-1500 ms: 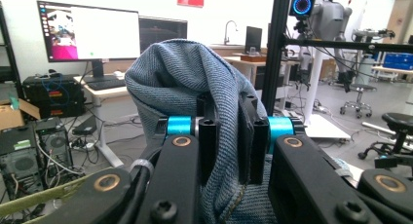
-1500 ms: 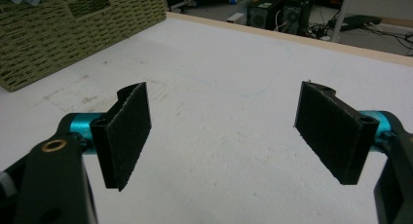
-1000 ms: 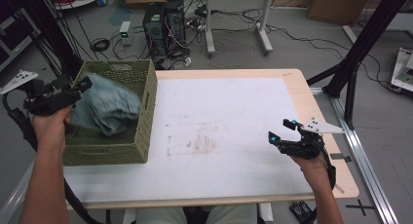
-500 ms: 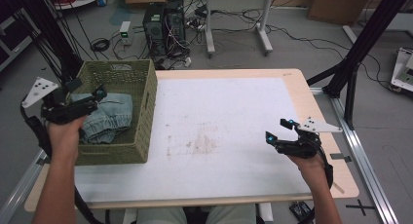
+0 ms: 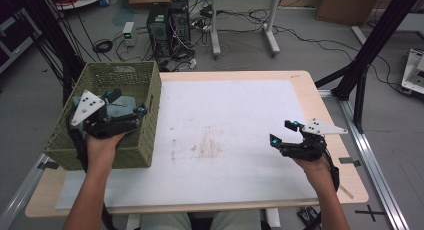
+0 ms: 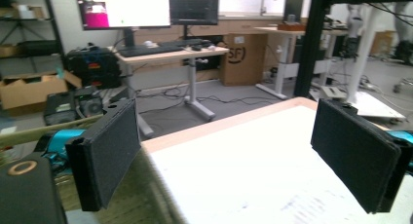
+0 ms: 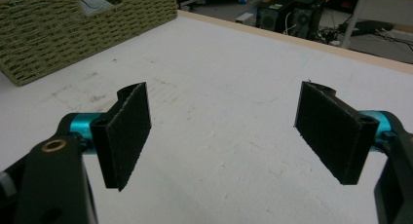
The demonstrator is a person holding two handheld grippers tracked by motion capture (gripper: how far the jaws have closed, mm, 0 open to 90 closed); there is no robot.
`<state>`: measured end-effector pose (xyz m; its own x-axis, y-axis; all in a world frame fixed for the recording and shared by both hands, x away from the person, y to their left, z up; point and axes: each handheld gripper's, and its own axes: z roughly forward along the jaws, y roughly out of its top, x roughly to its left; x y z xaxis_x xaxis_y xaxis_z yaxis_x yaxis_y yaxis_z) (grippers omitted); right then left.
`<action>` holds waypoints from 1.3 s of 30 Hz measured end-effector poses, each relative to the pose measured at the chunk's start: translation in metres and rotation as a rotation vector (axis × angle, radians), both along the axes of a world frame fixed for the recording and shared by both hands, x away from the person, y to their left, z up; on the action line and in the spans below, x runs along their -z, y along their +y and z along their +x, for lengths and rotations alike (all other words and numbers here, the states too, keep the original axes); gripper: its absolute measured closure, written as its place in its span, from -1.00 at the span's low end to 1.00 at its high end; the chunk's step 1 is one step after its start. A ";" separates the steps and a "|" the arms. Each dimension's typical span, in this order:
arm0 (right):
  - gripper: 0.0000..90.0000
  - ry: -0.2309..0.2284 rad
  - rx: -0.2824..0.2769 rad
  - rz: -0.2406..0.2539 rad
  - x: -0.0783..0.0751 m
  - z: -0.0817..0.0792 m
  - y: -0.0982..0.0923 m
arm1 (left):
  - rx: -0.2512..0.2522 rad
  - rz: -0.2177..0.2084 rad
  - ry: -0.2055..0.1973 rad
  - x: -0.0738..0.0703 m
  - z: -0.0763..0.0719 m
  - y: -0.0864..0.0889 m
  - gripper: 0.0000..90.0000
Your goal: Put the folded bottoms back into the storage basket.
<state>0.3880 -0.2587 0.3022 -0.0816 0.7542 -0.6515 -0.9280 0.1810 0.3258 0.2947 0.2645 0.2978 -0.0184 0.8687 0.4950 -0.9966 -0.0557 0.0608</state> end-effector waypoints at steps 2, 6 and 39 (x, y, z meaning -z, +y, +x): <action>-0.52 -0.003 0.002 0.003 0.001 -0.001 0.000 | -0.003 0.019 0.001 0.001 0.002 -0.008 -0.76; -0.52 -0.012 0.007 0.006 0.002 -0.002 0.001 | -0.001 0.043 0.004 0.003 0.007 -0.020 -0.76; -0.52 -0.030 0.006 0.013 0.004 -0.006 -0.001 | -0.034 0.203 0.056 0.002 0.056 -0.104 -0.76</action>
<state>0.3825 -0.2594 0.2982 -0.0574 0.7628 -0.6441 -0.9364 0.1827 0.2998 0.3506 0.1607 0.2956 -0.0133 0.7501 0.6612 -0.9894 -0.1057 0.1000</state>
